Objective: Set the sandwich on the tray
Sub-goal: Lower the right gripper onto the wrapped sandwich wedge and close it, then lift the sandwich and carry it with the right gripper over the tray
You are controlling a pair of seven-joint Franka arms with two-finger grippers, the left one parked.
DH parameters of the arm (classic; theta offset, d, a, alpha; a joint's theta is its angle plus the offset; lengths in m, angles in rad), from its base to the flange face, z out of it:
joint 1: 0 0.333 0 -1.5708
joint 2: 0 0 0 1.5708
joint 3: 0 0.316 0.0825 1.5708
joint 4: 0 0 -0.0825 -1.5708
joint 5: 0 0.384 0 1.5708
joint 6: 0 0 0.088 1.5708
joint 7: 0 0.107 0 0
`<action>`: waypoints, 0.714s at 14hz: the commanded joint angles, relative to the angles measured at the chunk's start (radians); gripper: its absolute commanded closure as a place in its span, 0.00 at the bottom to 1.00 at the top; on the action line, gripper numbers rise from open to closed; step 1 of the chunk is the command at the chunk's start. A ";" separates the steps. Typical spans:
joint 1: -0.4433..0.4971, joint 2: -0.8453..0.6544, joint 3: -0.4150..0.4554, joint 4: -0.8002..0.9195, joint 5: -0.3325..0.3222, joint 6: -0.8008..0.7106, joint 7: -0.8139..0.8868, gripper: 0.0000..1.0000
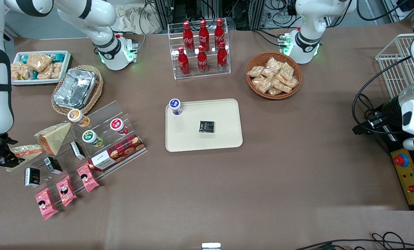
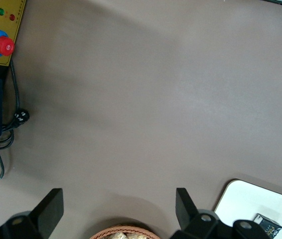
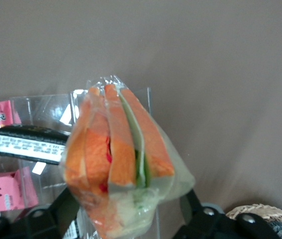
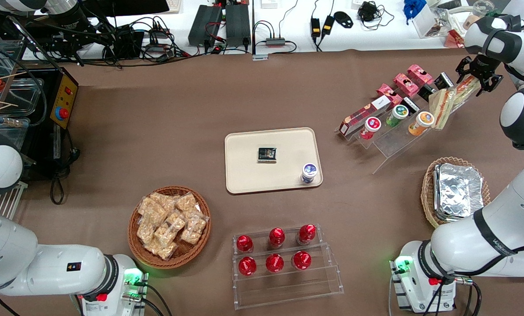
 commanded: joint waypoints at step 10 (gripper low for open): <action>-0.009 -0.094 0.003 -0.014 -0.029 -0.022 -0.051 1.00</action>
